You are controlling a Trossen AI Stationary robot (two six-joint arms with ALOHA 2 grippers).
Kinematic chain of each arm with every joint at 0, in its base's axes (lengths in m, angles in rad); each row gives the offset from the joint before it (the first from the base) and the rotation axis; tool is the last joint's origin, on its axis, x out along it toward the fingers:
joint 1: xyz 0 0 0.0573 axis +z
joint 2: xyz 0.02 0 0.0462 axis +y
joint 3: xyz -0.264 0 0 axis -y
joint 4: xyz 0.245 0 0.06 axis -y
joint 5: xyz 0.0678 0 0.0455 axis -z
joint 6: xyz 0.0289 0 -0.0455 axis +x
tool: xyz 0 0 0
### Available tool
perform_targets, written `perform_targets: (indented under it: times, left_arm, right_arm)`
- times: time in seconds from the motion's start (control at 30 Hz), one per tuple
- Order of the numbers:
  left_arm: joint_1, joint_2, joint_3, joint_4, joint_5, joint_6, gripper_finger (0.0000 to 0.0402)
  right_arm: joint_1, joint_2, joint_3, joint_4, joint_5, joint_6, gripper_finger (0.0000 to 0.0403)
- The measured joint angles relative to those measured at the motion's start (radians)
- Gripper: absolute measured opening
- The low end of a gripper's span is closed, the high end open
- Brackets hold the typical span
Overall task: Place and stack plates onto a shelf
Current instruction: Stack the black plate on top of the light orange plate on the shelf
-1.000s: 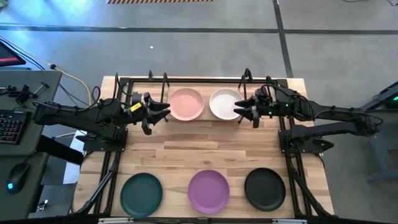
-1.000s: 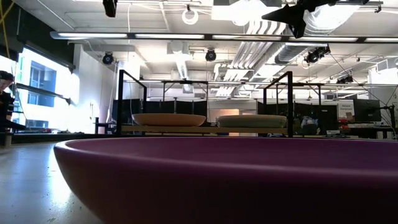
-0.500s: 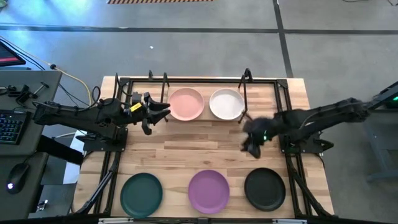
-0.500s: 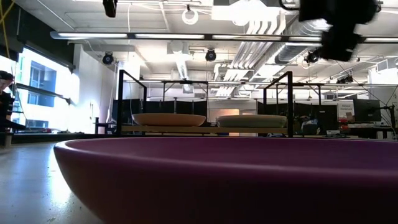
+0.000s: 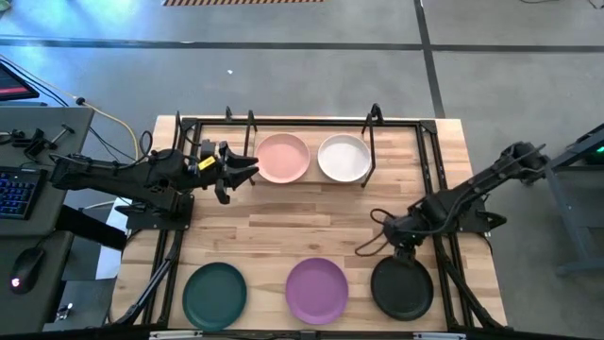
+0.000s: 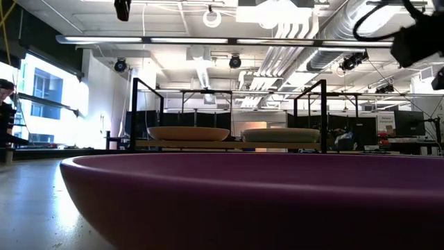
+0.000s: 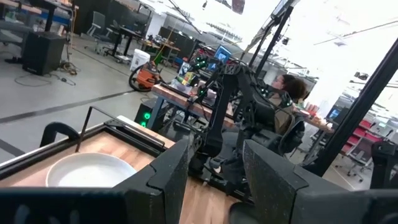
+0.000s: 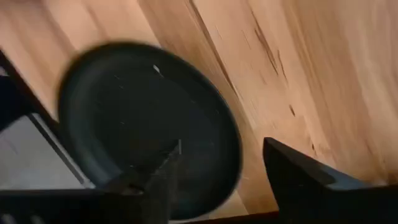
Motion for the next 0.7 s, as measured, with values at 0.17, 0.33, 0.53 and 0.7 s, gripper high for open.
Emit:
perform_targets:
  times: [0.17, 0.33, 0.53, 0.7]
  left_arm:
    - [0.000, 0.000, 0.000, -0.015, 0.000, 0.000, 0.0145]
    - [0.000, 0.000, 0.000, -0.015, -0.001, 0.000, 0.0145]
    - [0.000, 0.000, 0.000, -0.016, -0.001, -0.003, 0.0145]
    - [0.000, 0.000, 0.000, -0.016, -0.001, -0.002, 0.0145]
  right_arm:
    - [0.039, -0.019, -0.082, 0.073, 0.027, 0.072, 0.0256]
    - [0.104, -0.012, -0.143, 0.151, 0.027, 0.093, 0.0261]
    - [0.174, -0.012, -0.228, 0.226, 0.029, 0.184, 0.0261]
    - [0.213, -0.012, -0.263, 0.274, 0.039, 0.224, 0.0260]
